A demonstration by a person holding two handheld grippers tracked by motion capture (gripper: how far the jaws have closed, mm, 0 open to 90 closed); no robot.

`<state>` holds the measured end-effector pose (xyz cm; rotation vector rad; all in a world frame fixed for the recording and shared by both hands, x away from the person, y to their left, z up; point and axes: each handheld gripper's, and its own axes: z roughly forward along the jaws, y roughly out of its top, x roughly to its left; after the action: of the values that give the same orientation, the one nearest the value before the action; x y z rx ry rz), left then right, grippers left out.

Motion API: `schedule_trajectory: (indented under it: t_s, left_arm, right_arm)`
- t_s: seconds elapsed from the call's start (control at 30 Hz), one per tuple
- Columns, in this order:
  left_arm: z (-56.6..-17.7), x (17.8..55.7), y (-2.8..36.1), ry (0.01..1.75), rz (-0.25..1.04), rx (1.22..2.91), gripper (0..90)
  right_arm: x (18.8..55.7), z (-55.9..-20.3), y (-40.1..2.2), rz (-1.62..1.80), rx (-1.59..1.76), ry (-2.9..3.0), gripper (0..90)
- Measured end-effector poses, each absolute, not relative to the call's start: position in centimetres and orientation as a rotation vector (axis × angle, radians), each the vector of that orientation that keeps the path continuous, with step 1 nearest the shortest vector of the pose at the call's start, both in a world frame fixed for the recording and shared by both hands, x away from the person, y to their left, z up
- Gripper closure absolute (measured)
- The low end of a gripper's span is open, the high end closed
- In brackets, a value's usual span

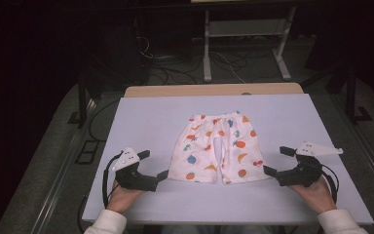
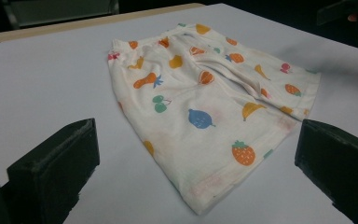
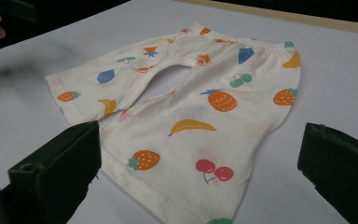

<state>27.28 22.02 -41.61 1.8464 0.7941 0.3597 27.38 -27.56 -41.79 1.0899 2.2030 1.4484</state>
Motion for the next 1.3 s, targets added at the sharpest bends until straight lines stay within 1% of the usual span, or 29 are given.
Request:
schedule_trajectory:
  t_s: [0.87,1.3]
  left_arm:
    - [-41.6,27.3,21.9,0.790,0.361,1.854,0.0]
    - [-41.6,27.2,22.0,0.796,0.368,1.851,0.0]
  right_arm:
    - [27.5,-41.7,-27.3,1.434,1.085,2.206,0.0]
    - [28.5,-40.4,-26.3,1.405,1.114,2.200,0.0]
